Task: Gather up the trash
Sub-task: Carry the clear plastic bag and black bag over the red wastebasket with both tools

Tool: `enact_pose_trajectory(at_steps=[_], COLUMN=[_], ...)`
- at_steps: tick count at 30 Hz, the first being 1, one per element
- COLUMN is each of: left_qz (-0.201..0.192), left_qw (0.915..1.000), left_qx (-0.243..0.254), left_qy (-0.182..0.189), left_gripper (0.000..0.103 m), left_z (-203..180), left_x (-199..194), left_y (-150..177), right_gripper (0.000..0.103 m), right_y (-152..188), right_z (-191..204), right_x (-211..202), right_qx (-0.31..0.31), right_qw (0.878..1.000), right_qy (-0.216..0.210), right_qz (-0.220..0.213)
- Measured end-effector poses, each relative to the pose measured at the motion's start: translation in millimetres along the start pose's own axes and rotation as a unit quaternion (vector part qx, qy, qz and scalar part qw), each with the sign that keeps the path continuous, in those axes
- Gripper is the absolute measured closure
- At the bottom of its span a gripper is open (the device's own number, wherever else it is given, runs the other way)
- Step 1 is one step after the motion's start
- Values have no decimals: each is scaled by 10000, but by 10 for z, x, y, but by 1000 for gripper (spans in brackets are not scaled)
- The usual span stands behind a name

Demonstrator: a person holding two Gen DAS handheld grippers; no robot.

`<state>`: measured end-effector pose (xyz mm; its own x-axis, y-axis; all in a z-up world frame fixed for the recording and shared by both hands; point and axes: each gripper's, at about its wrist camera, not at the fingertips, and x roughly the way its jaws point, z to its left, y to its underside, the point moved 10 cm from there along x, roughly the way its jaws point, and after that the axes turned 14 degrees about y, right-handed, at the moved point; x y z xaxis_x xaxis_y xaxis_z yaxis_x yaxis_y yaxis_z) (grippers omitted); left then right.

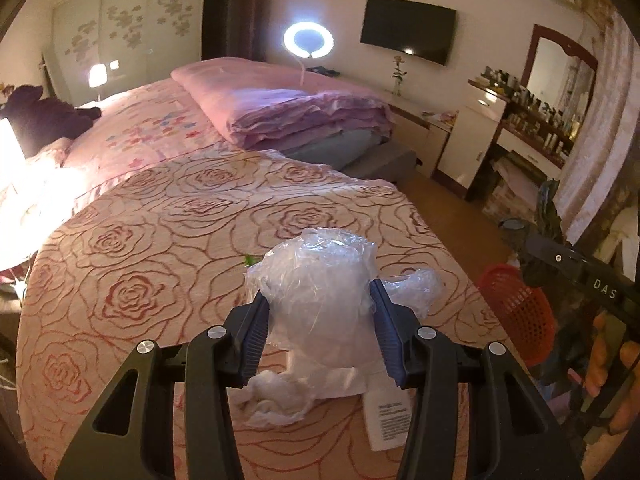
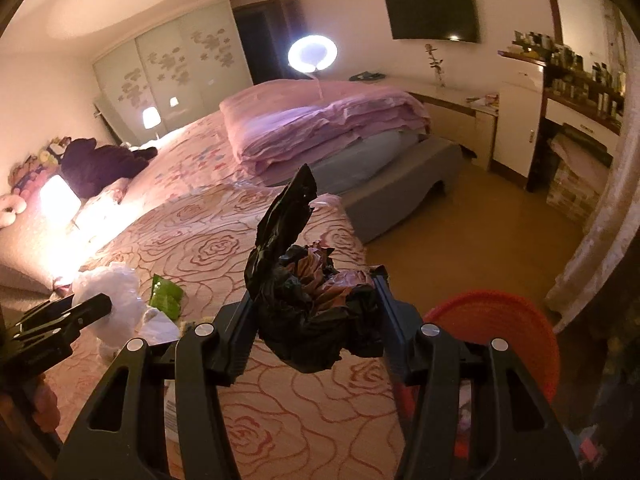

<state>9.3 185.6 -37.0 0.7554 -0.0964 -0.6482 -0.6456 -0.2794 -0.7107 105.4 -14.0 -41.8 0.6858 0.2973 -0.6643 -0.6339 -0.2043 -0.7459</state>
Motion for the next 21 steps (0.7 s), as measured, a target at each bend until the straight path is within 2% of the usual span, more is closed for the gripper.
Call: enact_pose_trajectory(at_steps=[8,21], left_qz=[126,342], left_qw=[9992,9963], left_qx=[340,625], left_qy=[191,486], left_gripper=[57,57], left_z=[-325,-783], left_x=[206,548], left_y=[-70,-134], right_gripper=[51,51], right_y=[48,166], right_z=[-268,-713], right_x=[-66,-24], right_qx=[226,577], right_qw=[9996,9969], right_qy=[184,518], right_qz=[-14,105])
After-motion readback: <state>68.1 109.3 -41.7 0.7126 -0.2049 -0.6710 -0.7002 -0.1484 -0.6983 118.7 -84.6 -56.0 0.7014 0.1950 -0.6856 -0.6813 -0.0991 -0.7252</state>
